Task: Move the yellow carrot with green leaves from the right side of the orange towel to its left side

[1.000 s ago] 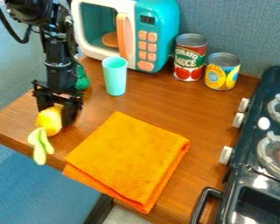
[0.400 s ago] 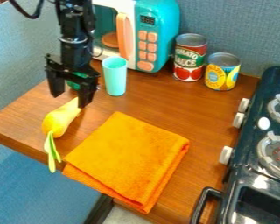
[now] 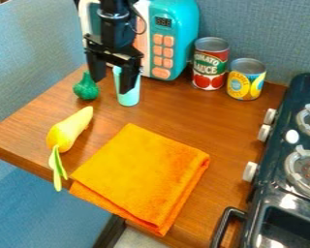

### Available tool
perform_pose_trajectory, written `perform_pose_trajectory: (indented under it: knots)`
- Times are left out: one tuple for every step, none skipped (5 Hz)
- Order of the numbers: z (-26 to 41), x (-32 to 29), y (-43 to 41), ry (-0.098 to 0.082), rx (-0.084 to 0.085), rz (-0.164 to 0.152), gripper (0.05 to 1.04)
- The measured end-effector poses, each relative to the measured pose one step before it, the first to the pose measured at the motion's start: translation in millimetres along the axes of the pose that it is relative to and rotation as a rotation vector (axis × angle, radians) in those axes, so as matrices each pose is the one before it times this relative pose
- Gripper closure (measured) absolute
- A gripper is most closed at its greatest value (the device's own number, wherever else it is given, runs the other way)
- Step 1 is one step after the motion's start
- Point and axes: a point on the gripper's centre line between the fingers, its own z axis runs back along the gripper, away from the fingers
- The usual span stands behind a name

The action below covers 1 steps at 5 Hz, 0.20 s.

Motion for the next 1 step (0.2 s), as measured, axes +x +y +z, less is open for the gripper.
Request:
perform_pose_trajectory:
  knots:
    - [4.79, 5.16, -17.40, 0.0067, -0.0194, -0.0414, 0.074]
